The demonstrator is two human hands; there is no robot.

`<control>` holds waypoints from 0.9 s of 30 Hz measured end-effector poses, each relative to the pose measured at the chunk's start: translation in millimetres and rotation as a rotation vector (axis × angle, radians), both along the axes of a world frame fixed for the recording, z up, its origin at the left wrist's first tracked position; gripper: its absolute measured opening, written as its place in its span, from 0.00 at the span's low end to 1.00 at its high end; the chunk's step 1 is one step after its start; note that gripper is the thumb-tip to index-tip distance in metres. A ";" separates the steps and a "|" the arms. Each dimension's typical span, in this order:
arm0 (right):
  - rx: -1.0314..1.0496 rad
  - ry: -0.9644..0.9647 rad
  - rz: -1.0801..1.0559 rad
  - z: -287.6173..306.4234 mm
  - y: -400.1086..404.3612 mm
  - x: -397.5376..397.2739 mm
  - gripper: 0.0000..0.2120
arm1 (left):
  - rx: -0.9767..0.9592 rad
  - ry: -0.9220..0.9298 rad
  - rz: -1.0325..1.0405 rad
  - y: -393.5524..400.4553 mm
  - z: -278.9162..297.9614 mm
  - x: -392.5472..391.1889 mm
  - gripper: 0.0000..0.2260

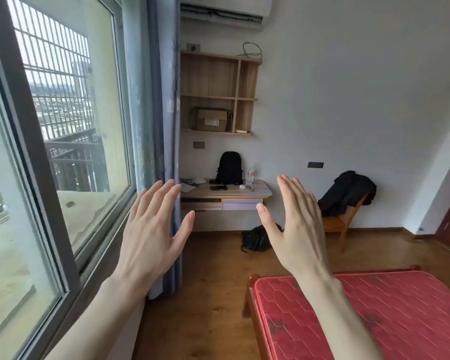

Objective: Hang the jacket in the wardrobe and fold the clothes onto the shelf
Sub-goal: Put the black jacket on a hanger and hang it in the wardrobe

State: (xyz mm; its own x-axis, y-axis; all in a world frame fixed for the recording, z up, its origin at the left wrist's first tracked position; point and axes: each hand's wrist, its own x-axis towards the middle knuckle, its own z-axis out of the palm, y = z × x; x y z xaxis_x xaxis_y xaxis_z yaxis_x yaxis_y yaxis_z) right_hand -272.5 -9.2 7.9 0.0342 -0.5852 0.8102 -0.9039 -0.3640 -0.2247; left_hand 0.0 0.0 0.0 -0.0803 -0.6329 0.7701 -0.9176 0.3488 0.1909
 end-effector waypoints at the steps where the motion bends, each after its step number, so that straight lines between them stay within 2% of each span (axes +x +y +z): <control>1: -0.010 0.001 0.009 -0.7 -6.5 0.5 0.35 | -0.001 0.003 -0.009 -7.2 -1.4 0.1 0.28; 10: -0.009 0.041 -0.022 -14.7 -113.2 -9.6 0.36 | -0.017 -0.038 -0.007 -118.8 -14.4 -14.4 0.27; 18: 0.012 0.120 -0.032 -18.2 -250.5 -38.9 0.35 | 0.001 -0.071 0.015 -257.9 -8.2 -46.6 0.27; 27: 0.027 0.118 -0.033 -31.8 -379.1 -57.8 0.33 | 0.013 -0.073 0.022 -377.1 -17.7 -66.6 0.26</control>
State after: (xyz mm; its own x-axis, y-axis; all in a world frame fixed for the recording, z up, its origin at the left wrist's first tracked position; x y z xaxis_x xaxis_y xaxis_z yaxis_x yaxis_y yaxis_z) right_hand -330.3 -388.3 -23.9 0.1087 -0.6091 0.7856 -0.9361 -0.3286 -0.1253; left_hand -66.6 -377.1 -17.7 -0.1221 -0.6451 0.7543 -0.9367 0.3261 0.1272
